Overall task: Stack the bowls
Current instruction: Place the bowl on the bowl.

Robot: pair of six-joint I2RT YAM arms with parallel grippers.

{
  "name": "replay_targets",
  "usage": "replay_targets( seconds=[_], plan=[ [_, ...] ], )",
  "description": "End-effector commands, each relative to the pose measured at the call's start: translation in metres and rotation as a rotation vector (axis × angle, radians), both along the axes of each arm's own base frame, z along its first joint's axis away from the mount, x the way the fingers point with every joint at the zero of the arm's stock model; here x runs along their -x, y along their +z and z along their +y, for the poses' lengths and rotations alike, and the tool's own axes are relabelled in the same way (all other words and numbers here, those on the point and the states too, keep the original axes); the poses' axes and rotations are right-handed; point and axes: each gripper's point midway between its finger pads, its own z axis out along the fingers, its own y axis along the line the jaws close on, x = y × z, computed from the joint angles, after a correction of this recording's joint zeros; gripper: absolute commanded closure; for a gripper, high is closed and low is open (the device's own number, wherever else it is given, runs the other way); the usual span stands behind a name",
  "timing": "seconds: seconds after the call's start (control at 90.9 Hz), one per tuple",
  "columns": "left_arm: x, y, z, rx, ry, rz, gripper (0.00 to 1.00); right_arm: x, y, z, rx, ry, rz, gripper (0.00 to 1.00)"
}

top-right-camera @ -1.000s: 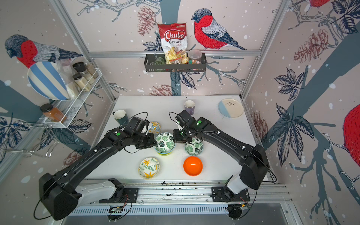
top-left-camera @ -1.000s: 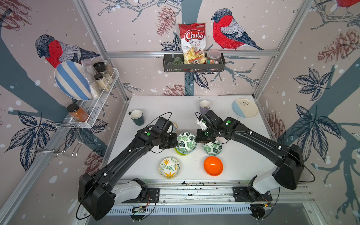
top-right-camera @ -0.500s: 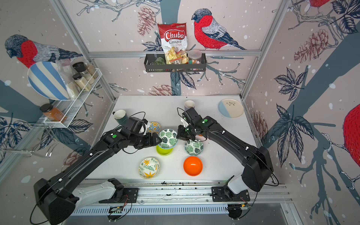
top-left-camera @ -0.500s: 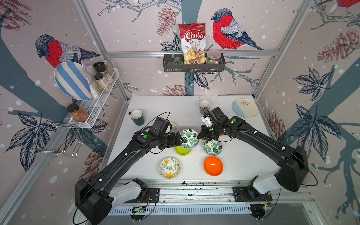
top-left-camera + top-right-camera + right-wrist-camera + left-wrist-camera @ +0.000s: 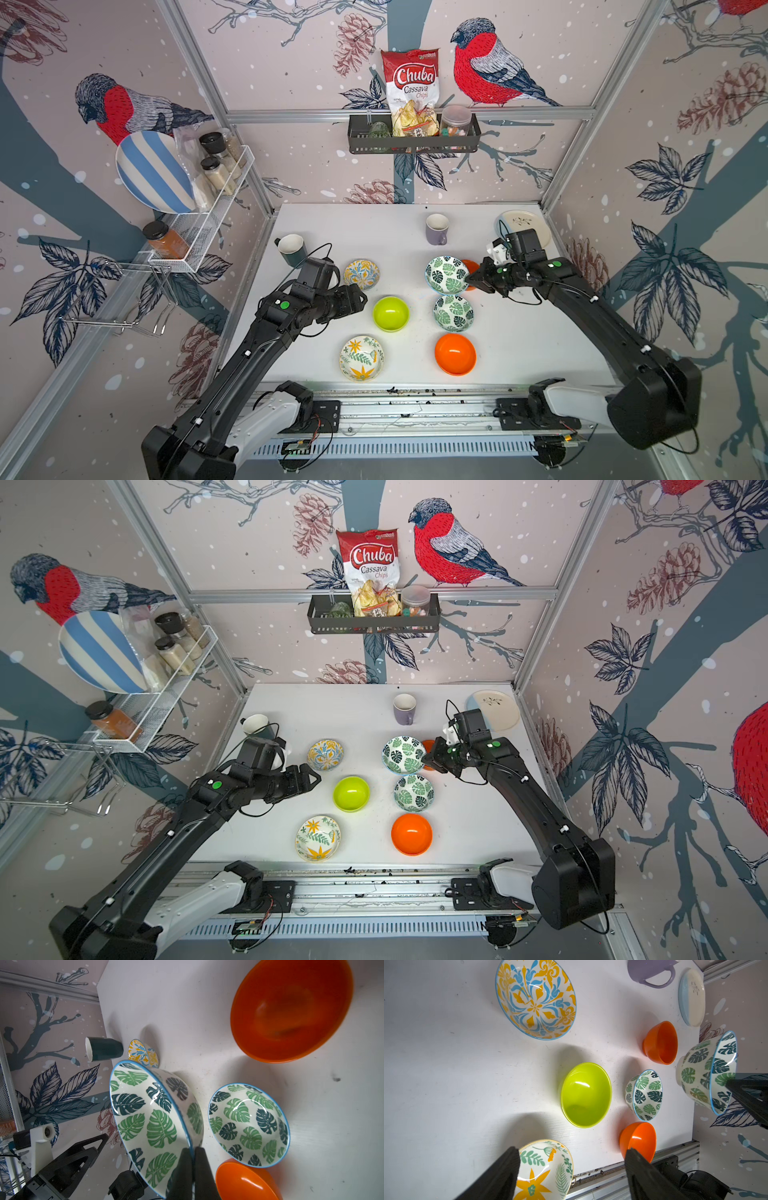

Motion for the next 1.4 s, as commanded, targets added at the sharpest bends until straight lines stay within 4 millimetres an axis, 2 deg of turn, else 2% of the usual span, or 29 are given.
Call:
replay_targets(
  seconds=[0.0, 0.275, 0.77, 0.979, 1.387],
  plan=[
    [0.002, -0.008, 0.006, -0.028, 0.003, 0.004, 0.19, -0.003, 0.009, -0.004, -0.057, -0.008, -0.050, 1.00],
    [0.005, -0.022, 0.008, -0.040, -0.002, 0.021, 0.21, 0.006, -0.022, -0.020, -0.021, -0.042, -0.020, 1.00],
    [0.010, -0.032, 0.014, -0.064, 0.008, 0.033, 0.21, 0.022, -0.068, -0.022, 0.000, -0.004, 0.020, 1.00],
    [0.011, -0.033, 0.014, -0.065, 0.005, 0.038, 0.21, 0.026, -0.078, -0.022, 0.002, 0.006, 0.035, 1.00],
    [0.012, -0.035, 0.014, -0.063, 0.003, 0.042, 0.21, 0.035, -0.085, -0.020, -0.010, 0.032, 0.043, 1.00]
  ],
)
